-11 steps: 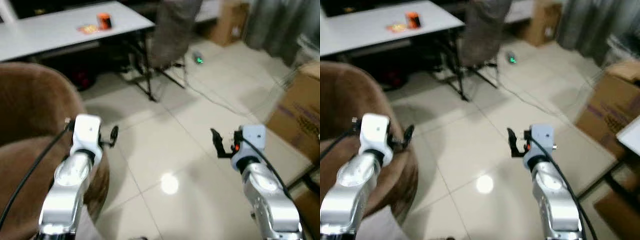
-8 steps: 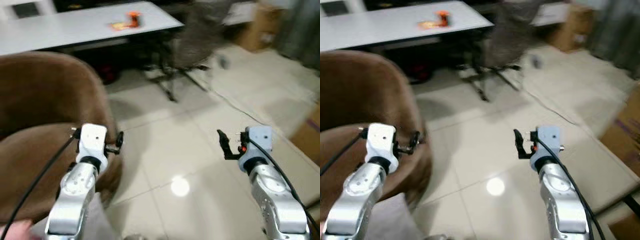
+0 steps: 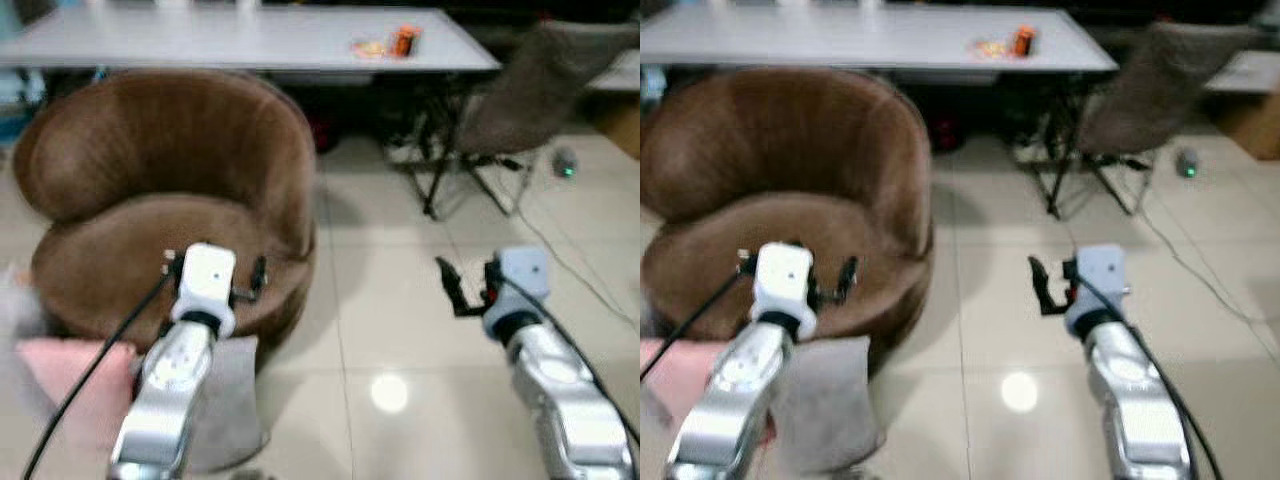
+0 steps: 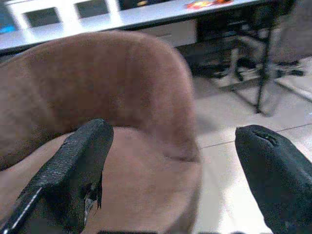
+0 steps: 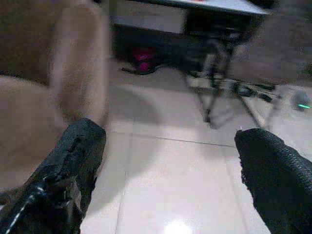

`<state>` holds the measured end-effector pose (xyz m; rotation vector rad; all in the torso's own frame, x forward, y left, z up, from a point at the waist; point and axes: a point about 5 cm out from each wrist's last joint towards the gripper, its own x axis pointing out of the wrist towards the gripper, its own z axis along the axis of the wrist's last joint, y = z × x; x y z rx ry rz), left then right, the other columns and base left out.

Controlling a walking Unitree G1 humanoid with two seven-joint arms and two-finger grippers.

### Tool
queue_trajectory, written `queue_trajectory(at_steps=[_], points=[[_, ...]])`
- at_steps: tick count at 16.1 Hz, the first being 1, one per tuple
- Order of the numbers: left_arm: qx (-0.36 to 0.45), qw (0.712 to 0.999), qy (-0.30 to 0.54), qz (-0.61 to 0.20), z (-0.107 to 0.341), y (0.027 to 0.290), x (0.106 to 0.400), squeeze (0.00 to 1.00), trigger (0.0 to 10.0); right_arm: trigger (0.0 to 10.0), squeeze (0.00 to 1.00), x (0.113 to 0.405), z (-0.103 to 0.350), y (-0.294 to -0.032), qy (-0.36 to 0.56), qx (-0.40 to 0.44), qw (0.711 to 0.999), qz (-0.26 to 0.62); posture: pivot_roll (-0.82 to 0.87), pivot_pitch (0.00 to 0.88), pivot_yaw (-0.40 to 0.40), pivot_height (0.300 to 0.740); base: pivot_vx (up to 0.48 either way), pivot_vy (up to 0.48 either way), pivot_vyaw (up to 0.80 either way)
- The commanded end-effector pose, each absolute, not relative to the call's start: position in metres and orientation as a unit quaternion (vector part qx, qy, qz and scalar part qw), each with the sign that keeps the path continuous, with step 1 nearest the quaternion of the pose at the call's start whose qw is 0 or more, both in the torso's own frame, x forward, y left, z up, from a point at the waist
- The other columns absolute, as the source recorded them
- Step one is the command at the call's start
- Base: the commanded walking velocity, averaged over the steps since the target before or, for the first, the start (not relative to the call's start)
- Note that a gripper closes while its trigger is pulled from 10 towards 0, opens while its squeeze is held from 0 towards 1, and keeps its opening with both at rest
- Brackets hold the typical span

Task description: Move the pillow to the sofa from floor

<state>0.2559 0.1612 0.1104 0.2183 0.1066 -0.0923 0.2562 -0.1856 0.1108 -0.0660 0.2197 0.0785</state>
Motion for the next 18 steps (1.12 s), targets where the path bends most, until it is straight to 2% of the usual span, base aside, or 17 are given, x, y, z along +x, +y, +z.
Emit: queue_trajectory(at_steps=[1, 5, 9, 12, 15, 18], points=[[0.112, 0.992, 0.050, -0.043, 0.112, 0.163, 0.256, 0.00, 10.0, 10.0, 1.00, 0.260, 0.113, -0.187, 0.106, -0.033, 0.993, 0.036, -0.07, 0.000, -0.044, 0.740, 0.000, 0.000, 0.80], [0.101, 0.993, 0.049, -0.028, 0.115, 0.176, 0.257, 0.00, 10.0, 10.0, 1.00, 0.267, 0.114, -0.176, 0.100, -0.024, 0.994, 0.042, -0.07, 0.000, -0.029, 0.740, 0.000, 0.000, 0.80], [0.102, 0.993, 0.033, -0.048, 0.125, 0.171, 0.263, 0.00, 10.0, 10.0, 1.00, 0.252, 0.107, -0.185, 0.112, 0.003, 0.994, -0.002, -0.07, 0.000, -0.003, 0.740, 0.000, 0.000, 0.80], [0.092, 0.995, 0.026, -0.037, 0.129, 0.175, 0.263, 0.00, 10.0, 10.0, 1.00, 0.251, 0.105, -0.183, 0.115, 0.007, 0.993, -0.002, -0.07, 0.000, -0.004, 0.740, 0.000, 0.000, 0.80], [0.099, 0.992, 0.027, -0.070, 0.130, 0.171, 0.263, 0.00, 10.0, 10.0, 1.00, 0.253, 0.108, -0.183, 0.110, 0.009, 0.994, -0.007, -0.09, 0.000, -0.002, 0.740, 0.082, 0.000, 0.80], [0.102, 0.992, 0.030, -0.073, 0.131, 0.173, 0.264, 0.00, 10.0, 10.0, 1.00, 0.253, 0.108, -0.188, 0.107, 0.014, 0.994, -0.034, -0.08, 0.000, 0.005, 0.740, 0.414, 0.000, 0.00]])
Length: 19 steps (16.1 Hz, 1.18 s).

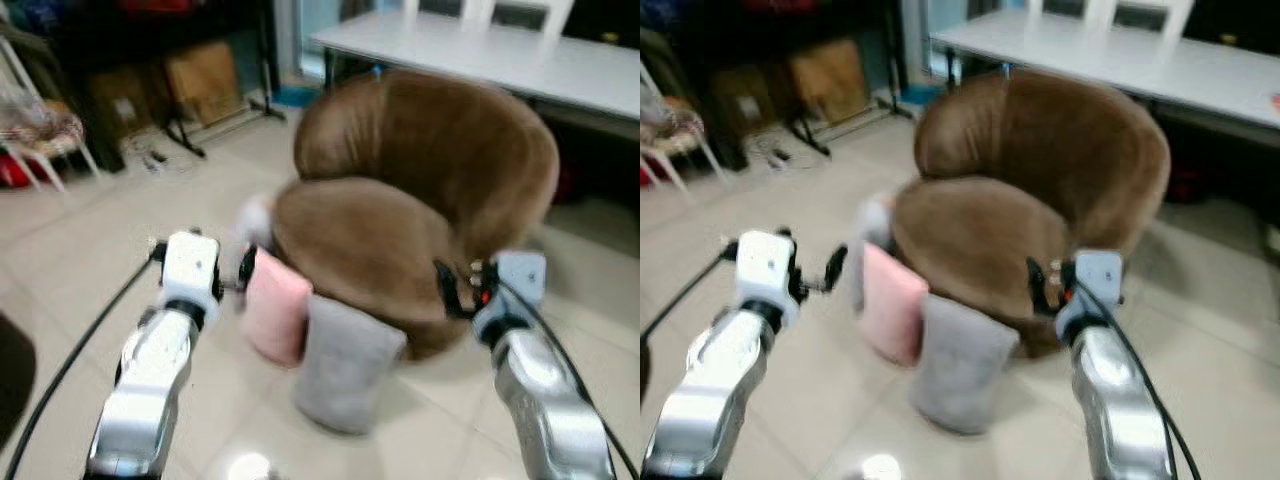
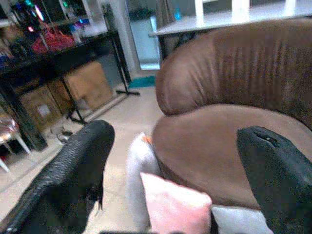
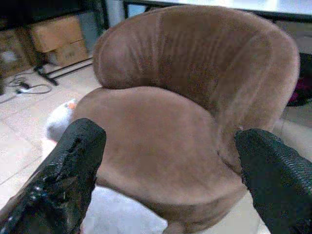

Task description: Move the pillow to the sofa from floor

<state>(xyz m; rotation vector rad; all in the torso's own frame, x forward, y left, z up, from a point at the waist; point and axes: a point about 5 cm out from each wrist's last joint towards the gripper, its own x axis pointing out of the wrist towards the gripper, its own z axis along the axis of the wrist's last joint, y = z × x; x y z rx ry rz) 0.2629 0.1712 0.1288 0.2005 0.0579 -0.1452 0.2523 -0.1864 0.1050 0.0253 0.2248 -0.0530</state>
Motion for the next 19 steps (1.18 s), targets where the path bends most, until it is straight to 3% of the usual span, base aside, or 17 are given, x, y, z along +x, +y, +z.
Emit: queue_trajectory(at_steps=[1, 12, 16, 19], points=[[0.103, 0.992, 0.032, -0.071, 0.1307, 0.1756, 0.2647, 0.00, 10.0, 10.0, 1.00, 0.2530, 0.1076, -0.1876, 0.109, 0.008, 0.993, -0.037, -0.09, 0.000, 0.013, 0.740, 0.450, 0.000, 0.00], [0.106, 0.991, 0.032, -0.080, 0.1330, 0.1784, 0.2713, 0.00, 10.0, 10.0, 1.00, 0.2574, 0.1103, -0.1880, 0.094, -0.037, 0.993, -0.060, -0.09, 0.000, 0.030, 0.740, 0.456, 0.000, 0.00], [0.109, 0.990, 0.034, -0.077, 0.1317, 0.1782, 0.2705, 0.00, 10.0, 10.0, 1.00, 0.2605, 0.1114, -0.1845, 0.092, -0.054, 0.994, -0.034, -0.08, 0.000, 0.018, 0.740, 0.371, 0.000, 0.80], [0.124, 0.989, 0.037, -0.073, 0.1297, 0.1791, 0.2697, 0.00, 10.0, 10.0, 1.00, 0.2609, 0.1074, -0.1914, 0.107, -0.037, 0.992, -0.049, -0.08, 0.000, 0.013, 0.740, 0.000, 0.000, 0.00]])
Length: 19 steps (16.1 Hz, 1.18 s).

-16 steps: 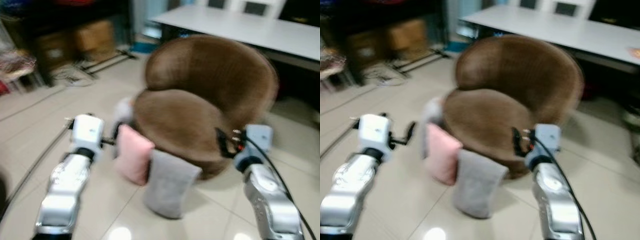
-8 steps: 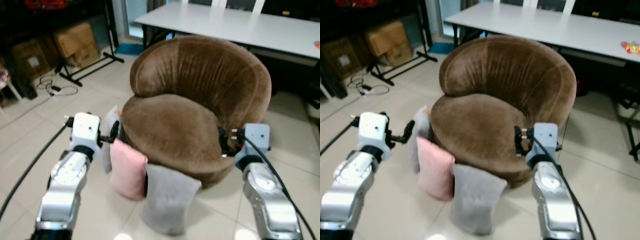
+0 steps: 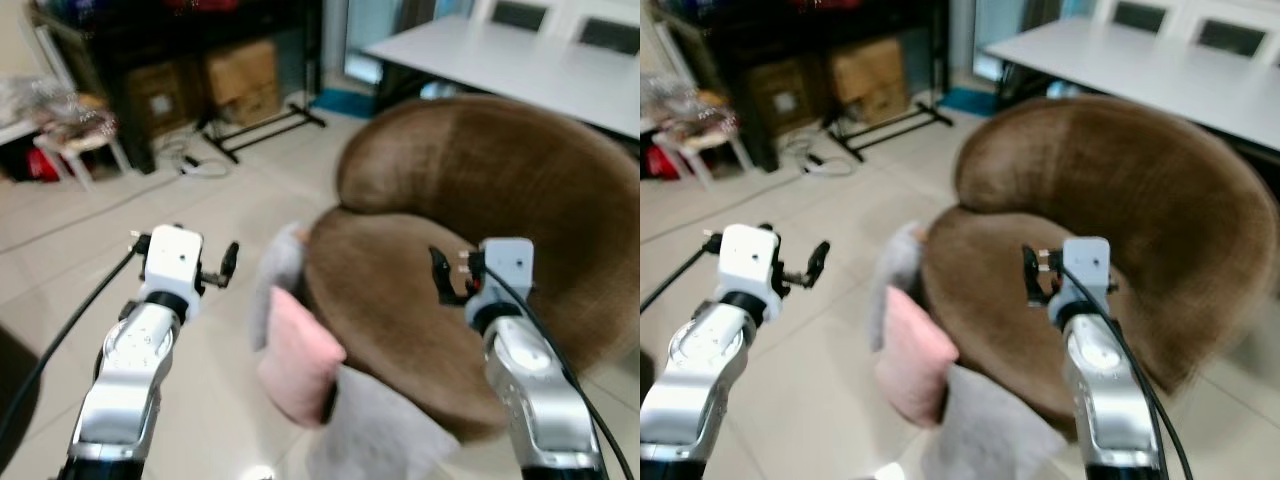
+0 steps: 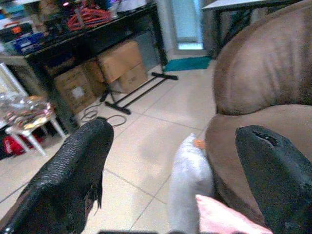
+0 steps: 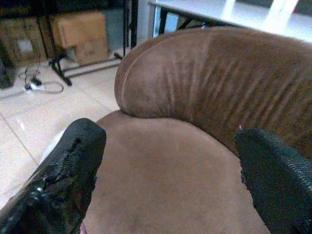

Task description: Move the pillow to the sofa from floor

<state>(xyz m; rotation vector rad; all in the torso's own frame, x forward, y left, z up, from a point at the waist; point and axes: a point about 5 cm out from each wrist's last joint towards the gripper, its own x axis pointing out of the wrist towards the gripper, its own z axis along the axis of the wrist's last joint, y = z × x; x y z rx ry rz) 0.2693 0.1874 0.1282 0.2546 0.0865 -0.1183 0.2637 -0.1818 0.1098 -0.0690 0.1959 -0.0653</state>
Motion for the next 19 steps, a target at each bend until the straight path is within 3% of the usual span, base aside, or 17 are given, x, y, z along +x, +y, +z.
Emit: queue_trajectory(at_steps=[1, 14, 19], points=[[0.131, 0.988, 0.039, -0.071, 0.1285, 0.1799, 0.2697, 0.00, 10.0, 10.0, 1.00, 0.2602, 0.1062, -0.1944, 0.110, -0.034, 0.992, -0.053, -0.08, 0.000, 0.012, 0.740, 0.000, 0.000, 0.00], [0.124, 0.991, 0.033, -0.048, 0.1314, 0.1845, 0.2773, 0.00, 10.0, 10.0, 1.00, 0.2647, 0.1096, -0.1938, 0.111, -0.004, 0.993, -0.051, -0.08, 0.000, 0.012, 0.675, 0.000, 0.000, 0.00], [0.123, 0.991, 0.033, -0.043, 0.1308, 0.1857, 0.2762, 0.00, 10.0, 10.0, 1.00, 0.2671, 0.1088, -0.1913, 0.115, -0.005, 0.992, -0.042, -0.07, 0.000, 0.000, 0.620, 0.000, 0.000, 0.00]])
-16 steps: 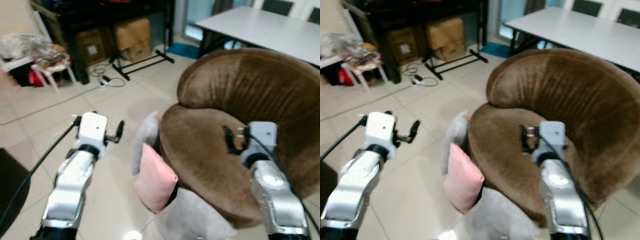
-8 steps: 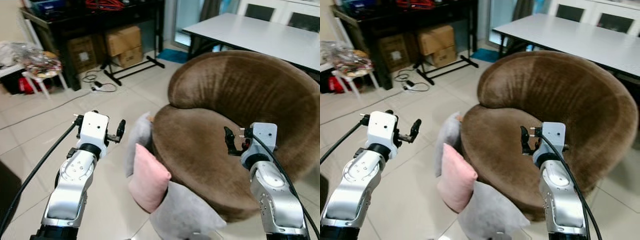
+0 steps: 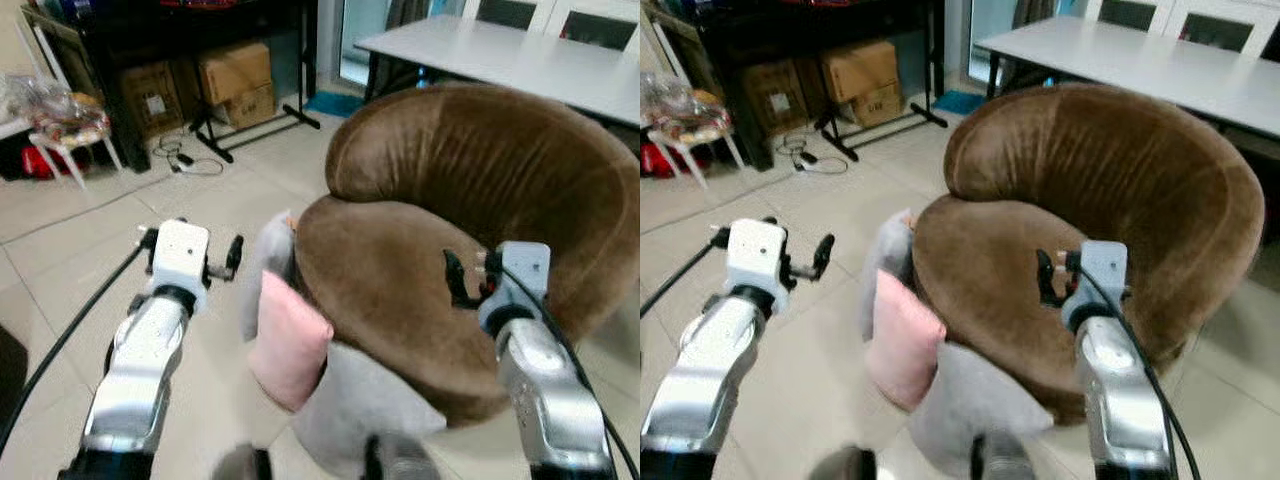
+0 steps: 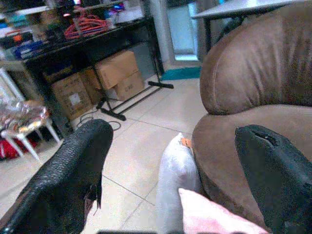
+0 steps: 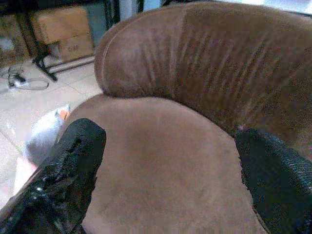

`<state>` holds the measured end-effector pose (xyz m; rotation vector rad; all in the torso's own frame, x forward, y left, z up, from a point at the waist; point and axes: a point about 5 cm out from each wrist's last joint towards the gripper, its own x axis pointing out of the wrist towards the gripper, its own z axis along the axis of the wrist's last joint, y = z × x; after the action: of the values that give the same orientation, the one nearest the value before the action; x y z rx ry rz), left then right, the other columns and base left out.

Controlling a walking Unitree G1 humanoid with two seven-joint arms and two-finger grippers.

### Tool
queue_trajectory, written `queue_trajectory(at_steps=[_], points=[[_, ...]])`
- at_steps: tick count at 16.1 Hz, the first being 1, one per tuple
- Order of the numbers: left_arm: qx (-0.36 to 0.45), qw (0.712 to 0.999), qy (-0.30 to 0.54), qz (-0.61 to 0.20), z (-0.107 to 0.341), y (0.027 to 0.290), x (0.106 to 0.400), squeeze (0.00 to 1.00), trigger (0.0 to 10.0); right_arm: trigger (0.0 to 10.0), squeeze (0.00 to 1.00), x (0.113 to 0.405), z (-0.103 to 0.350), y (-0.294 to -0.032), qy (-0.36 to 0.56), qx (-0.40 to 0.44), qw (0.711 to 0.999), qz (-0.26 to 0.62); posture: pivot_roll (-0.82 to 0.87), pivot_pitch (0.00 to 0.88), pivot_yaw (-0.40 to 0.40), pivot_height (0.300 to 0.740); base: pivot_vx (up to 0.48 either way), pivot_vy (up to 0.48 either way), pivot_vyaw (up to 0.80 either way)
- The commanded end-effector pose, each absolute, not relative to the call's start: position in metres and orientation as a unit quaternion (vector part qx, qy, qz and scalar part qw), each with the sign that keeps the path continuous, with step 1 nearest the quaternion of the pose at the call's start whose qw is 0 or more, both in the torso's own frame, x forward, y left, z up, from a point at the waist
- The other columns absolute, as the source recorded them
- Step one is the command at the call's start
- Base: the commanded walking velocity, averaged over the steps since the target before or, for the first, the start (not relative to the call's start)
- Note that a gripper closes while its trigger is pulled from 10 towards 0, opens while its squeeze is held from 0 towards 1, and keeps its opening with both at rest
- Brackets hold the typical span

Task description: Move the pillow to the sofa from floor

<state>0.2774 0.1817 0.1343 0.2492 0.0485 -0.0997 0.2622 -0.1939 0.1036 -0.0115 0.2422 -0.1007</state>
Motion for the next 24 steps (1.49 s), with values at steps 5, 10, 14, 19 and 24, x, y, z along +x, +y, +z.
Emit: queue_trajectory(at_steps=[5, 10, 14, 19, 24], points=[[0.126, 0.991, 0.027, -0.031, 0.1314, 0.1927, 0.2749, 0.00, 10.0, 10.0, 1.00, 0.2677, 0.1093, -0.1902, 0.109, -0.017, 0.993, -0.039, -0.08, 0.000, 0.003, 0.586, 0.000, 0.000, 0.00], [0.124, 0.991, 0.027, -0.041, 0.1289, 0.1892, 0.2726, 0.00, 10.0, 10.0, 0.00, 0.2662, 0.1061, -0.1912, 0.116, -0.024, 0.992, -0.038, -0.08, 0.000, -0.003, 0.586, 0.000, 0.000, 0.00], [0.124, 0.991, 0.028, -0.039, 0.1278, 0.1902, 0.2724, 0.00, 10.0, 10.0, 0.00, 0.2690, 0.1052, -0.1898, 0.119, -0.028, 0.992, -0.033, -0.07, 0.000, -0.010, 0.586, 0.000, 0.000, 0.00], [0.128, 0.991, 0.026, -0.042, 0.1272, 0.1899, 0.2730, 0.00, 10.0, 10.0, 0.00, 0.2686, 0.1030, -0.1873, 0.121, -0.019, 0.992, -0.034, -0.08, 0.000, -0.003, 0.556, 0.000, 0.000, 0.00], [0.124, 0.991, 0.023, -0.045, 0.1265, 0.1888, 0.2728, 0.00, 10.0, 10.0, 0.00, 0.2667, 0.1010, -0.1868, 0.124, -0.013, 0.992, -0.038, -0.08, 0.000, -0.002, 0.511, 0.000, 0.000, 0.00]])
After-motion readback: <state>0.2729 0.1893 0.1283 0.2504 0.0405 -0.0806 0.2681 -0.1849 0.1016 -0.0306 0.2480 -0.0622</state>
